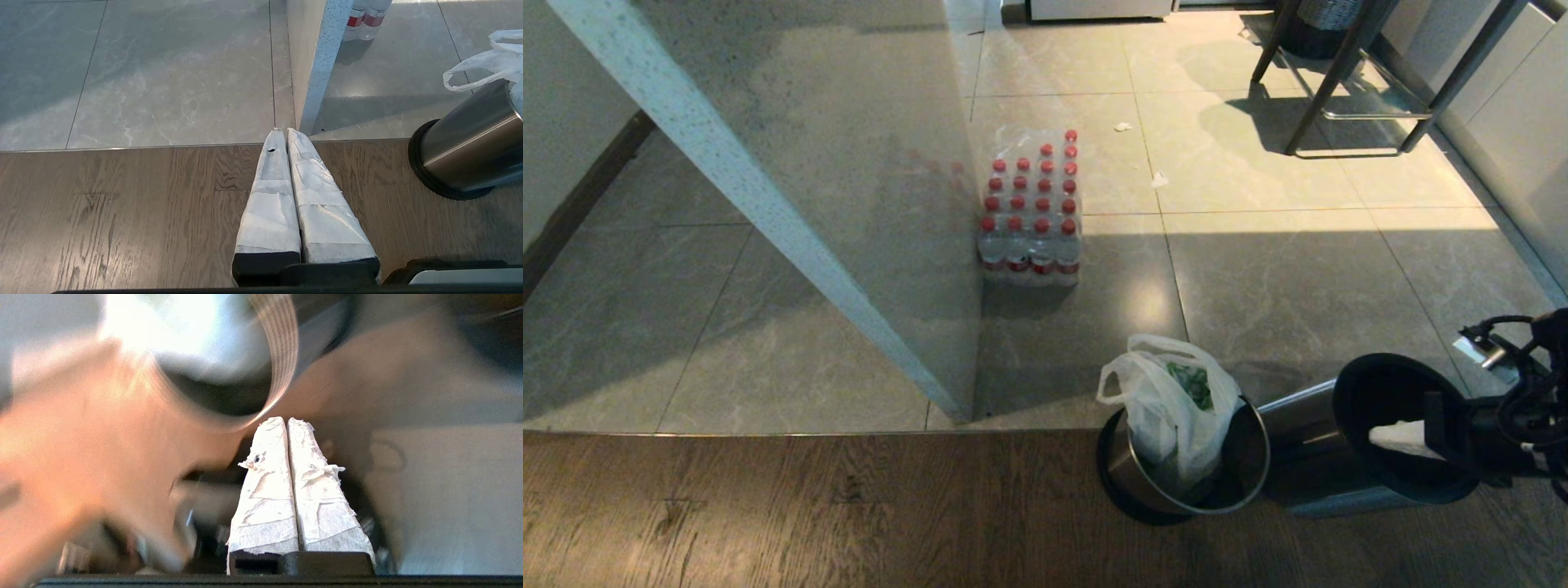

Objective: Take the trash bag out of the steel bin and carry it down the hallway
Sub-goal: Pick up the trash bag

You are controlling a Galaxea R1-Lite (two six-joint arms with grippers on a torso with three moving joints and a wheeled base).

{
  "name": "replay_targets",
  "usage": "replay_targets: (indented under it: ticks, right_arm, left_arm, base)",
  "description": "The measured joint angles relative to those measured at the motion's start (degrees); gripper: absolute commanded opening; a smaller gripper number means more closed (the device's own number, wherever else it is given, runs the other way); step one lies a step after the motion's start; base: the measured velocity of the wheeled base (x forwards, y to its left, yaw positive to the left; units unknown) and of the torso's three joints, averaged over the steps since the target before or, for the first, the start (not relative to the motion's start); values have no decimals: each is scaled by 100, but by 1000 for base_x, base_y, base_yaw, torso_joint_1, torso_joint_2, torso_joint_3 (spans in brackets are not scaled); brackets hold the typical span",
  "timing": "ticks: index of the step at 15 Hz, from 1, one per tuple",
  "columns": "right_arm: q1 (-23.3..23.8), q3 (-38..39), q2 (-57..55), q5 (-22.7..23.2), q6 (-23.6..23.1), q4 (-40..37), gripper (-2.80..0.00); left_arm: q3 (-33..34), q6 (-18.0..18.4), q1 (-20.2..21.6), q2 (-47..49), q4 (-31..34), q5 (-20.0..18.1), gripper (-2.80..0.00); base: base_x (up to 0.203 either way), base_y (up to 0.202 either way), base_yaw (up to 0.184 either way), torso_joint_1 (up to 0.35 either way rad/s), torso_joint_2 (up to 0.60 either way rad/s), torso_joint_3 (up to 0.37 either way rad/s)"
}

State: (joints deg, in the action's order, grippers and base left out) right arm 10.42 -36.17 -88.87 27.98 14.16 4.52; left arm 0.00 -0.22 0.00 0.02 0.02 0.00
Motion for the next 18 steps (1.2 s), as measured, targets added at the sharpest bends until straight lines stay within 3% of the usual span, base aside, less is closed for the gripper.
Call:
replay_targets:
  ticks: [5, 6, 8, 11, 15, 18]
  right_arm:
    - [-1484, -257, 130, -99, 589, -320, -280]
    - [-1752, -480, 9, -182, 796, -329, 0]
    - [-2252, -855, -293, -445, 1060, -312, 0]
    - [-2665, -1188, -849, -719, 1087, -217, 0]
    - [-2826, -1572, -1599, -1456, 871, 150, 0]
    - [-2846, -1883, -1967, -1757, 790, 362, 0]
  left_arm:
    - [0, -2, 0, 0, -2, 0, -280]
    - [0, 0, 0, 0, -2, 0, -280]
    - [0, -2, 0, 0, -2, 0, -280]
    - [0, -4, 0, 0, -2, 0, -280]
    - [0, 0, 0, 0, -2, 0, -280]
    - [0, -2, 0, 0, -2, 0, -280]
  base:
    - [0, 0, 0, 0, 0, 0]
    - [0, 0, 0, 0, 0, 0]
    - [0, 0, 0, 0, 0, 0]
    - [0, 0, 0, 0, 0, 0]
    - [0, 0, 0, 0, 0, 0]
    - [0, 0, 0, 0, 0, 0]
